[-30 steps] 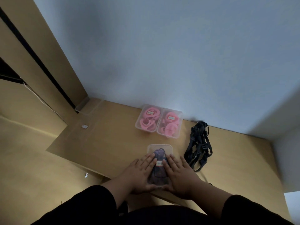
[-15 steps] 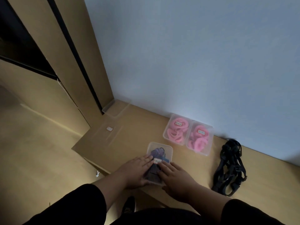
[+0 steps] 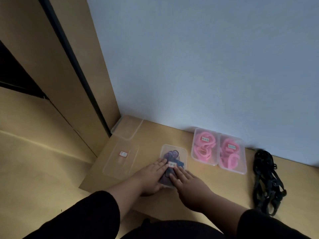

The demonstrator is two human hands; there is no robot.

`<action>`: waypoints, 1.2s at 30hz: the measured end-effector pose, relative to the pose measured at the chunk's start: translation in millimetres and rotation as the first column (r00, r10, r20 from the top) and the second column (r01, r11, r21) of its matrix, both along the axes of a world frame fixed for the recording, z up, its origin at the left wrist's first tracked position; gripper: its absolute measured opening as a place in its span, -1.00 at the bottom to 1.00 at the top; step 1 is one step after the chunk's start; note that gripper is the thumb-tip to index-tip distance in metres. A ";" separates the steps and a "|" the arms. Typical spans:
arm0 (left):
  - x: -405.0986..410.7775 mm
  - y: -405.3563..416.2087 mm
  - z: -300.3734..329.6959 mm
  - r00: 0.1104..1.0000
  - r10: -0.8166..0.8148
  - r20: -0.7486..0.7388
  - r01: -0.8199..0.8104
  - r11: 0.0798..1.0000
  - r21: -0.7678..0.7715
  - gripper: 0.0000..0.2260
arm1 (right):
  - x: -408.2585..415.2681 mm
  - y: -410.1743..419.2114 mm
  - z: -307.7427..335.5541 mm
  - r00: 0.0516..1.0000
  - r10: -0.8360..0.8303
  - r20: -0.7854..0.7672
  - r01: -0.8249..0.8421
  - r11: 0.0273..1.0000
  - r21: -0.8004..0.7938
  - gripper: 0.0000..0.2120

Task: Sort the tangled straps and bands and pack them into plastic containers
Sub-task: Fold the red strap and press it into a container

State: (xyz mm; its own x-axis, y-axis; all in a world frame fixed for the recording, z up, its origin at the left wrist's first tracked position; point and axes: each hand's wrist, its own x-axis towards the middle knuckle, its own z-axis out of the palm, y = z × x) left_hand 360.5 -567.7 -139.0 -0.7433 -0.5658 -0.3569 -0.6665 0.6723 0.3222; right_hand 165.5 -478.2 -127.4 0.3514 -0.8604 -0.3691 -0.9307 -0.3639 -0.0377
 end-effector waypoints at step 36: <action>-65.9 -126.8 -19.2 0.969 0.184 -0.166 -0.154 0.972 0.178 -0.09 | -21.5 -97.3 -13.6 0.909 -0.406 0.092 0.407 0.913 0.000 -0.20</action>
